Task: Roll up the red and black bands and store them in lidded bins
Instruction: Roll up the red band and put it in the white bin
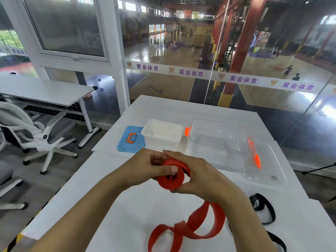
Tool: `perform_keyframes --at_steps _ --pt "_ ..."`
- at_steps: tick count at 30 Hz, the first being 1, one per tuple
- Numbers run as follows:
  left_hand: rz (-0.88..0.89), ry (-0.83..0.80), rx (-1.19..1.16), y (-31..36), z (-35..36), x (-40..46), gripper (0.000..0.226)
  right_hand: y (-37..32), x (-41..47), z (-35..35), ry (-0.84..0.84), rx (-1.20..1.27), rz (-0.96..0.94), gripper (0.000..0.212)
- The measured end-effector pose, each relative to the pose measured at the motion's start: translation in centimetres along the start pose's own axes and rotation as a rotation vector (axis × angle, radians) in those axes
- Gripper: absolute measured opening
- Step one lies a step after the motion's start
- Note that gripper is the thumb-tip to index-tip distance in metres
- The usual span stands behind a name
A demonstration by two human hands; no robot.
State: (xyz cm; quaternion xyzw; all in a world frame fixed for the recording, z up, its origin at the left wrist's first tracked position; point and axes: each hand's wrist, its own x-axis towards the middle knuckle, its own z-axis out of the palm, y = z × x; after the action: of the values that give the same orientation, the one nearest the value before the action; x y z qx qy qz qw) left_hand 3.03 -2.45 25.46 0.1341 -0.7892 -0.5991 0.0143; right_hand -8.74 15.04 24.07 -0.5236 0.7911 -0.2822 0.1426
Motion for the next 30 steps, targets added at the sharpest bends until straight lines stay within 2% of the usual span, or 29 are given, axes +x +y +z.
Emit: perform_keyframes --at_steps 2,7,10,15,17,19,22,25,27,30 --pt "0.036 0.061 0.0 -0.3 0.1 -0.1 0.021 -0.2 -0.1 0.1 0.011 0.033 0.015 0.1" --pt "0.136 0.191 -0.164 -0.3 1.0 -0.2 0.039 -0.3 -0.5 -0.3 0.103 0.148 0.05 0.091" --pt "0.176 0.242 -0.206 -0.1 1.5 0.0 0.041 -0.1 -0.5 -0.1 0.156 0.191 0.056 0.086" --pt "0.208 0.367 -0.3 0.2 2.5 0.3 0.037 0.2 0.2 0.8 0.208 0.152 0.077 0.102" --pt "0.209 0.42 -0.365 0.6 2.6 0.6 0.035 0.3 0.5 1.5 0.274 0.193 0.079 0.101" --pt "0.205 0.486 -0.42 1.1 2.2 0.8 0.037 0.0 0.7 2.2 0.339 0.243 0.091 0.089" --pt "0.2 0.555 -0.435 2.0 1.5 1.1 0.053 -0.7 1.4 3.2 0.479 0.367 0.1 0.079" --pt "0.216 0.582 -0.5 2.9 1.7 1.2 0.065 -1.5 2.1 3.4 0.608 0.445 0.059 0.082" --pt "0.216 0.623 -0.508 3.4 1.9 1.3 0.069 -2.2 2.3 3.0 0.601 0.464 0.039 0.085" --pt "0.204 0.644 -0.526 3.7 1.8 1.4 0.061 -2.4 2.4 2.1 0.548 0.475 0.038 0.083"
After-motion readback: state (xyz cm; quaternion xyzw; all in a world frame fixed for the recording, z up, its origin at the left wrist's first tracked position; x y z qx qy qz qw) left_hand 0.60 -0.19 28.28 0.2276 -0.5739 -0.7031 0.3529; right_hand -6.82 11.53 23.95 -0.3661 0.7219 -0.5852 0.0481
